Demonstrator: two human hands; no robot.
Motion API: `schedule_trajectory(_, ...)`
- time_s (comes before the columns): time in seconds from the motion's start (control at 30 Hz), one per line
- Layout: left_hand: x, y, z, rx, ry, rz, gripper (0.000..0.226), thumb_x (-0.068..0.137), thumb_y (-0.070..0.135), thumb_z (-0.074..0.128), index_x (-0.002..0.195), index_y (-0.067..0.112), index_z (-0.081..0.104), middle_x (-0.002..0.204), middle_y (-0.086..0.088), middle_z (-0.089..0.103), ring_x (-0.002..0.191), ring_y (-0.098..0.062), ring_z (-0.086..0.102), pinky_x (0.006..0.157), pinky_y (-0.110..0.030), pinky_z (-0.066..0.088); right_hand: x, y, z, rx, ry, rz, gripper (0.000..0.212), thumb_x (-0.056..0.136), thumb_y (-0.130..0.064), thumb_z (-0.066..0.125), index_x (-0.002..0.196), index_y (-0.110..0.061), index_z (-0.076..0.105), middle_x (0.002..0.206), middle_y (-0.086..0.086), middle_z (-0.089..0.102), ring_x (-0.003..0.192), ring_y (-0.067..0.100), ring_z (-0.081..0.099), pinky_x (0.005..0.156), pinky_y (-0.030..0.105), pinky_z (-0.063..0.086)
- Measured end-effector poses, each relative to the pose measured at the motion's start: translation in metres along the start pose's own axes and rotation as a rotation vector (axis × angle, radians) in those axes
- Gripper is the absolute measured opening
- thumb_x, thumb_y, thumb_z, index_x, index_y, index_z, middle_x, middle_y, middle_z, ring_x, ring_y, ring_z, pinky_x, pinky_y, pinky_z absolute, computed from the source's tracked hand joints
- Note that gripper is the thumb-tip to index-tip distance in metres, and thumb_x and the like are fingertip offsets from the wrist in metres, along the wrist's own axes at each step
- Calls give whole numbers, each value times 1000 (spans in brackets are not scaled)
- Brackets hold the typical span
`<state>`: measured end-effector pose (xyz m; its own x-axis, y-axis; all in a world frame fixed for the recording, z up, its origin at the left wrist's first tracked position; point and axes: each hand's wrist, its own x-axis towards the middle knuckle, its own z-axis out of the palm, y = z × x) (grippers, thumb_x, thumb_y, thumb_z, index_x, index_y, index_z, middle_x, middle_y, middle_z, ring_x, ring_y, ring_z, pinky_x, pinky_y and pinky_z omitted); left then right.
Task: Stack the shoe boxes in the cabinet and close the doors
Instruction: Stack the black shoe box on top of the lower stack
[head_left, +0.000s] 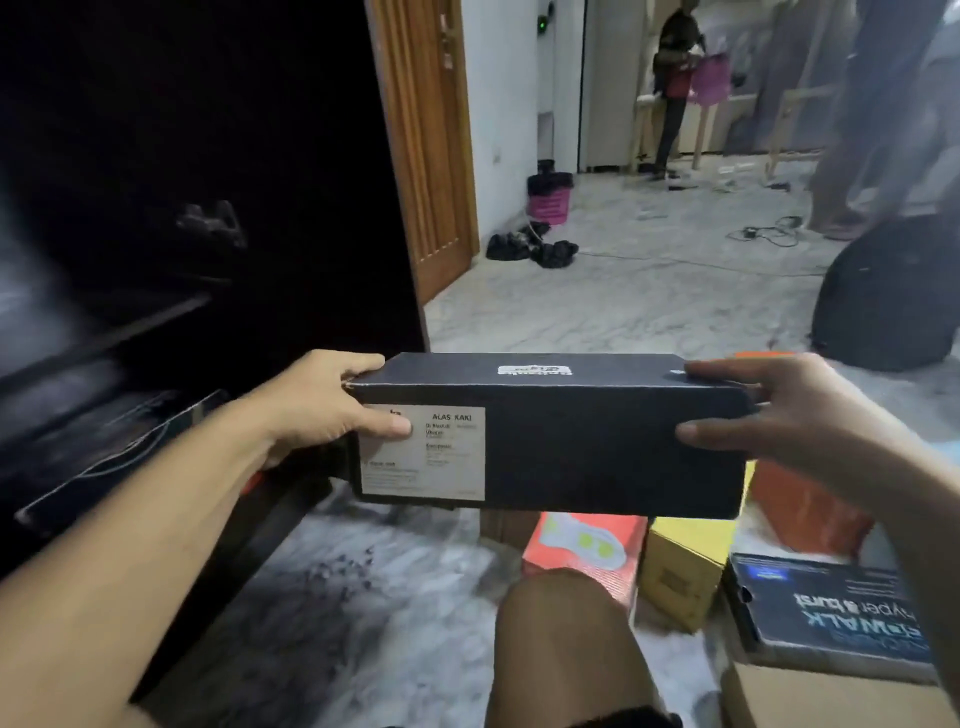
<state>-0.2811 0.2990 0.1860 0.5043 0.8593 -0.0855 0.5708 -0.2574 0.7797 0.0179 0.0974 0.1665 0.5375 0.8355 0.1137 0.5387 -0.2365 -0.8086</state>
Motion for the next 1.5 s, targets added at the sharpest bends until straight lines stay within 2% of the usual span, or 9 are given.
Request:
schedule_trajectory(0.07,-18,-14,-28,1,48,-33,87,63,14,88,140,16,49,115,9,62,95,-4,59,78,-18,45,5,-21,19,-20,-74,-39,64,62,-14,89,122,-21,68,86,-8,71,76,14,69,72,35,60)
schedule_trajectory(0.2,-52,-47,-82,2,134,-120,68,59,15,89,120,30,62,96,19,64,90,3,59,86,-20,47,15,-64,66,-38,-242,-137,55,67,-13,87,117,-26,67,89,-8,71,77,13,70,68,35,60)
schedule_trajectory(0.33,-74,-101,-130,-38,211,-252,107,35,29,99,133,17,56,109,9,66,103,-7,61,93,-23,43,30,-106,129,-33,-379,-237,42,71,-9,84,104,-30,65,86,-3,72,69,13,71,57,30,60)
schedule_trajectory(0.47,-80,-162,-154,-241,425,-355,80,66,-7,82,138,14,53,112,-4,67,98,-18,64,89,-32,49,59,-141,205,-162,-425,-386,51,75,-21,83,123,-19,65,96,-1,72,80,15,69,72,36,60)
schedule_trajectory(0.57,-74,-204,-161,-355,592,-393,84,68,-12,78,141,17,48,124,-11,63,106,-25,62,98,-40,47,79,-165,261,-247,-415,-445,62,77,-26,81,134,-21,57,98,-3,64,79,11,60,64,19,53)
schedule_trajectory(0.67,-70,-238,-166,-411,734,-379,87,70,-14,75,145,15,42,125,-10,61,105,-23,60,92,-30,45,96,-180,317,-220,-430,-459,61,78,-19,80,135,-21,57,101,1,64,94,19,63,82,27,53)
schedule_trajectory(0.97,-37,-307,-192,-463,967,-377,89,72,-14,74,148,18,39,122,-2,60,99,-15,60,81,-20,42,149,-211,460,-149,-346,-470,61,80,-9,70,136,-27,55,128,14,61,116,33,58,98,35,48)
schedule_trajectory(1.4,35,-366,-235,-453,1133,-322,76,79,-17,66,144,14,43,122,-4,62,101,-15,59,88,-24,45,224,-239,591,97,-150,-567,50,79,0,58,121,-25,68,116,12,62,104,35,61,94,35,50)
schedule_trajectory(1.5,43,-374,-232,-451,1205,-290,73,77,-17,67,141,11,47,124,-7,63,100,-13,60,87,-20,46,226,-240,612,132,-118,-547,50,85,1,48,126,-22,65,135,18,51,113,40,57,99,40,48)
